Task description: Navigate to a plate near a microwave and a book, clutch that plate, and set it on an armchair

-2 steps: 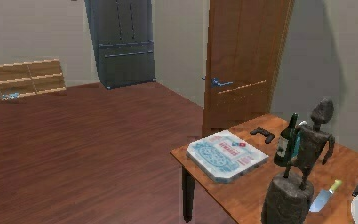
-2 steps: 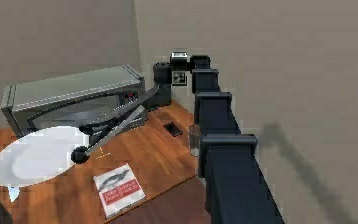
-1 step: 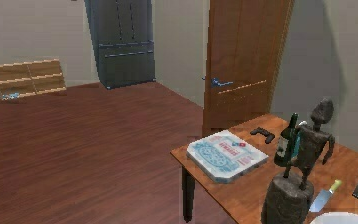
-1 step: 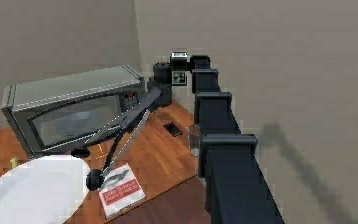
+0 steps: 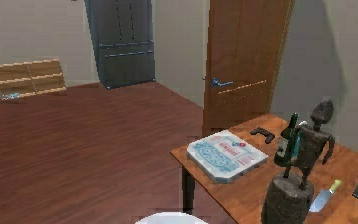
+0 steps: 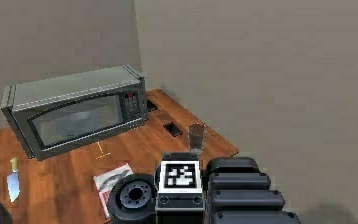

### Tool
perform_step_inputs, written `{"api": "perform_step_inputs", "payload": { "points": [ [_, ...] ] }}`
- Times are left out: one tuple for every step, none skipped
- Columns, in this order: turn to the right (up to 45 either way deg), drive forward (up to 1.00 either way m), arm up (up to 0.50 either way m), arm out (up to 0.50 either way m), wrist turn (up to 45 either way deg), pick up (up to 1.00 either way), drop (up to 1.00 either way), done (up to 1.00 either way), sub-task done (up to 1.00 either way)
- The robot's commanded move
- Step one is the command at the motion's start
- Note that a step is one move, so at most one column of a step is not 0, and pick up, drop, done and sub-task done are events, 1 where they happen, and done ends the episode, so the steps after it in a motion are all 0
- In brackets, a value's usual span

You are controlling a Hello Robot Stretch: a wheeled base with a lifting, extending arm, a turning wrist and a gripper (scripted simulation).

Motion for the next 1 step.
{"api": "perform_step_inputs", "payload": {
  "points": [
    [-39.0, 0.00, 0.00, 0.00, 0.0, 0.00, 0.00, 0.00, 0.00]
  ]
}}
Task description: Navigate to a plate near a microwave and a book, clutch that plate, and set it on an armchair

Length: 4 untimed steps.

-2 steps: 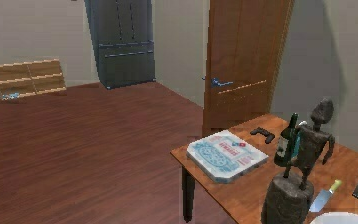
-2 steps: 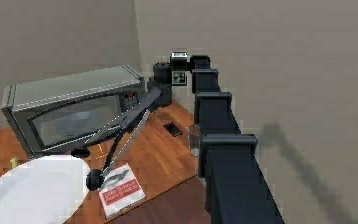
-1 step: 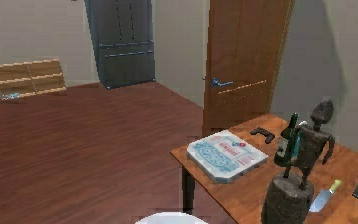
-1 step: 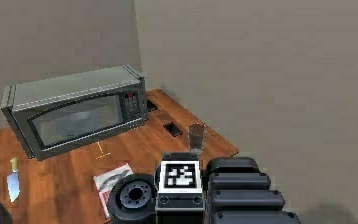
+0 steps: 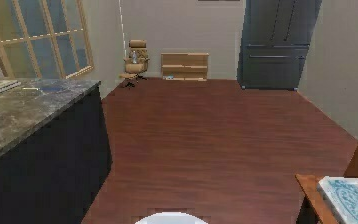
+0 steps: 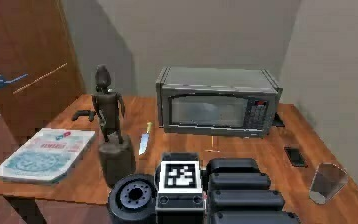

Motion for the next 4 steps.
{"api": "perform_step_inputs", "payload": {
  "points": [
    [0.0, 1.00, 0.00, 0.00, 0.0, 0.00, 0.00, 0.00, 0.00],
    [-6.0, 0.00, 0.00, 0.00, 0.0, 0.00, 0.00, 0.00, 0.00],
    [0.0, 0.20, 0.00, 0.00, 0.0, 0.00, 0.00, 0.00, 0.00],
    [45.0, 0.00, 0.00, 0.00, 0.0, 0.00, 0.00, 0.00, 0.00]
  ]
}}
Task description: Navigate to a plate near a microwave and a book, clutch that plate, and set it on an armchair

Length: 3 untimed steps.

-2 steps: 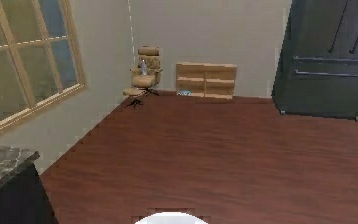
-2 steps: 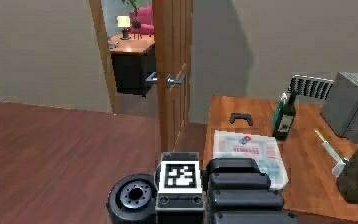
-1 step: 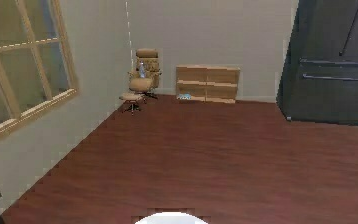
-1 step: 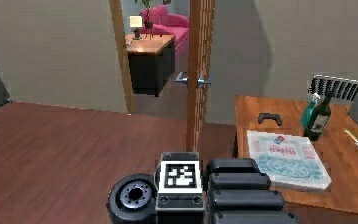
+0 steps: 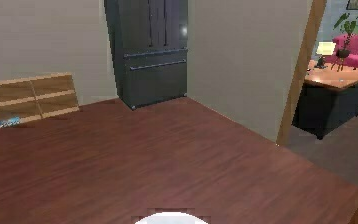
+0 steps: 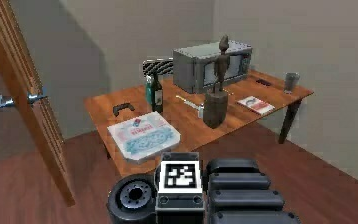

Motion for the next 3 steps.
{"api": "perform_step_inputs", "payload": {
  "points": [
    [15.0, 0.00, 0.00, 0.00, 0.0, 0.00, 0.00, 0.00, 0.00],
    [0.0, 1.00, 0.00, 0.00, 0.0, 0.00, 0.00, 0.00, 0.00],
    [3.0, 0.00, 0.00, 0.00, 0.0, 0.00, 0.00, 0.00, 0.00]
  ]
}}
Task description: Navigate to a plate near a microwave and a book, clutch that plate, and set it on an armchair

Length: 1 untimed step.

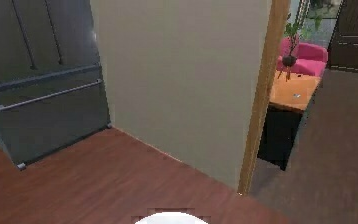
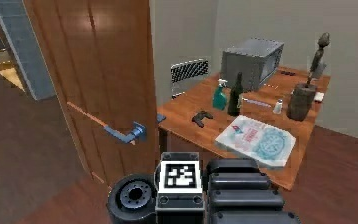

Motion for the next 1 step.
{"api": "perform_step_inputs", "payload": {
  "points": [
    [0.0, 0.30, 0.00, 0.00, 0.0, 0.00, 0.00, 0.00, 0.00]
  ]
}}
